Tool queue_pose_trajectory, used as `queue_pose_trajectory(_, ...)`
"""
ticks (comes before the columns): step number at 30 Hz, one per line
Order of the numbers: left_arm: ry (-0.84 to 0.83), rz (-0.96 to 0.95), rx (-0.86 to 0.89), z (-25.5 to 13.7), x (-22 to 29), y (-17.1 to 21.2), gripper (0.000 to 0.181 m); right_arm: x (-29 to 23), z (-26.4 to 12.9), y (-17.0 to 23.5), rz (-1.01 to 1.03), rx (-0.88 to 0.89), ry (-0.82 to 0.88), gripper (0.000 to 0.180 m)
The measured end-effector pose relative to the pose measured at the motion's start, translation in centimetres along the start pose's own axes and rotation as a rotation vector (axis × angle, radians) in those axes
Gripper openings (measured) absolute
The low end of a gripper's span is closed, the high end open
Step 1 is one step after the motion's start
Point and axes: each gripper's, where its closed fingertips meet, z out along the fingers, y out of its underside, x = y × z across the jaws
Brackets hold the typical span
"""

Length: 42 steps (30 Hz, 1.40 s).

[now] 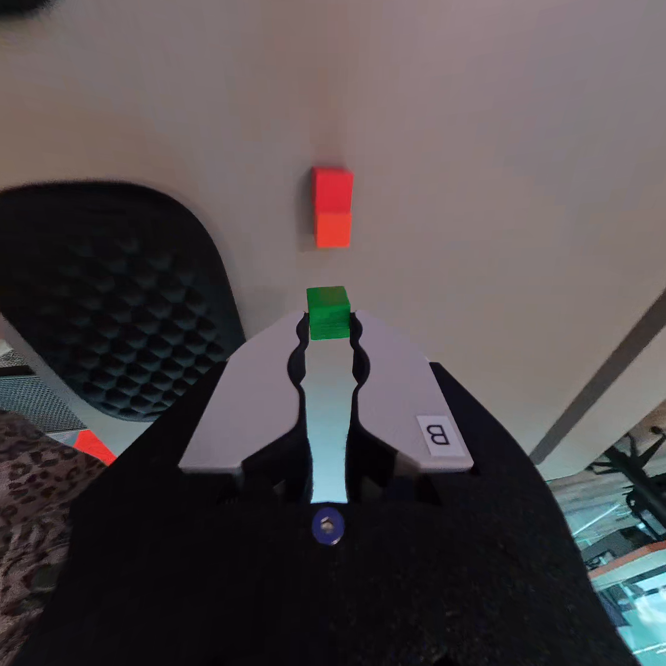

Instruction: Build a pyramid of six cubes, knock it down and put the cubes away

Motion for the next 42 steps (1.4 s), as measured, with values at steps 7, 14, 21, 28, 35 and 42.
queue_pose_trajectory(7,0.019,0.022,-0.016,0.7,0.7,-0.5,0.075,-0.3,4.4,1.3,0.072,0.018,-0.048,0.022)
queue_pose_trajectory(14,0.007,0.01,-0.023,0.7,0.4,-0.2,0.075,0.1,5.3,-0.2,0.072,0.057,-0.064,0.022)
queue_pose_trajectory(21,-0.007,-0.006,-0.022,0.4,0.0,0.1,0.075,0.1,5.3,-1.2,0.048,0.079,-0.06,0.022)
queue_pose_trajectory(28,0.0,0.004,-0.024,0.3,0.1,0.2,0.077,0.0,5.2,-1.6,0.046,0.113,-0.06,0.03)
queue_pose_trajectory(35,0.005,0.006,-0.028,0.4,0.1,0.3,0.077,0.2,5.2,-0.9,0.05,0.111,-0.06,0.028)
queue_pose_trajectory(42,0.004,-0.006,-0.036,0.7,-0.2,0.5,0.077,0.0,5.4,-1.2,0.008,0.128,-0.058,0.024)
